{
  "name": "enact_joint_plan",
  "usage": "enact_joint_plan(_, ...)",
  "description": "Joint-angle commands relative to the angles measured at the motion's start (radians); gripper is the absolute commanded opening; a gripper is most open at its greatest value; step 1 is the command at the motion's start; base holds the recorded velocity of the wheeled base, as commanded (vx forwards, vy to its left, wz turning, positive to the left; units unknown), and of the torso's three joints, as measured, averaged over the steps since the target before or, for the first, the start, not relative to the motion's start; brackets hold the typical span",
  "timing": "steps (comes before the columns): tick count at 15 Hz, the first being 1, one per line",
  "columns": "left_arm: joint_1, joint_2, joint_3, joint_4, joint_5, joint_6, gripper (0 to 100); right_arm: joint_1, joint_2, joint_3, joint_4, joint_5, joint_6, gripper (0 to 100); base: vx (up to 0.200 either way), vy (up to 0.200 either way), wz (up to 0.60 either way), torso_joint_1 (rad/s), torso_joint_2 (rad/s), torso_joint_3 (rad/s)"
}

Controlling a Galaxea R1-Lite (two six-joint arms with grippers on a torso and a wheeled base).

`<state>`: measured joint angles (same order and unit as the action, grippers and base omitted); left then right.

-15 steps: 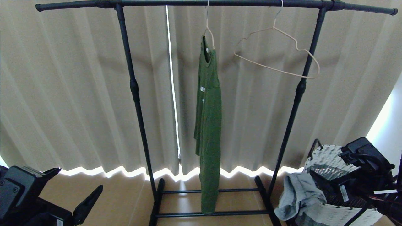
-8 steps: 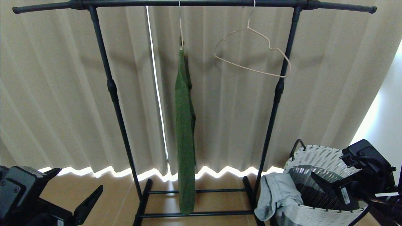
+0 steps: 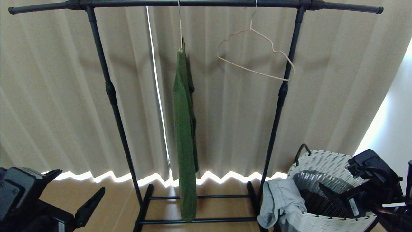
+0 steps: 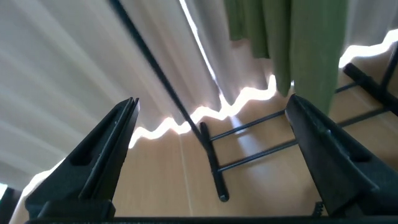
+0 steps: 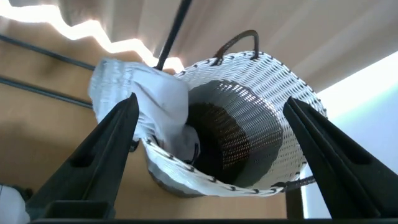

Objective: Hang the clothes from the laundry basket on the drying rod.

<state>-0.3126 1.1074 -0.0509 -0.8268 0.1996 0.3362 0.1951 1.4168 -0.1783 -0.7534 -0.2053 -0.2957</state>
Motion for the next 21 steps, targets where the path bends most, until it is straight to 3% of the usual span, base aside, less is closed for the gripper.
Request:
enact_joint_plan(1, -0.002, 0.009, -0.001, 0.000, 0.000, 0.000, 100, 0.000, 0.045, 0.011, -0.003, 0.000, 0.000, 100, 0.200, 0.000, 0.00, -0.002, 0.00, 0.007)
enact_joint_plan(7, -0.002, 0.015, -0.004, 0.000, 0.000, 0.001, 100, 0.017, 0.151, -0.012, -0.004, 0.000, -0.003, 100, 0.200, 0.000, 0.00, 0.000, 0.00, 0.000)
enact_joint_plan(12, -0.034, 0.009, 0.005, -0.002, 0.000, 0.001, 100, 0.150, 0.343, -0.076, 0.019, -0.002, -0.003, 100, 0.000, 0.000, 0.00, 0.000, 0.00, 0.000)
enact_joint_plan(17, -0.034, 0.006, 0.005, -0.002, 0.000, -0.002, 100, 0.245, 0.544, -0.290, 0.229, -0.042, -0.002, 100, 0.000, 0.000, 0.00, 0.000, 0.00, 0.000)
enact_joint_plan(20, -0.033, 0.008, 0.005, -0.002, 0.000, -0.005, 100, 0.259, 0.628, -0.437, 0.410, -0.077, 0.003, 100, 0.000, 0.000, 0.00, 0.000, 0.00, 0.000)
enact_joint_plan(21, -0.033, 0.008, 0.005, -0.002, 0.000, -0.005, 100, 0.259, 0.634, -0.446, 0.421, -0.085, 0.004, 100, 0.000, 0.000, 0.00, 0.000, 0.00, 0.000)
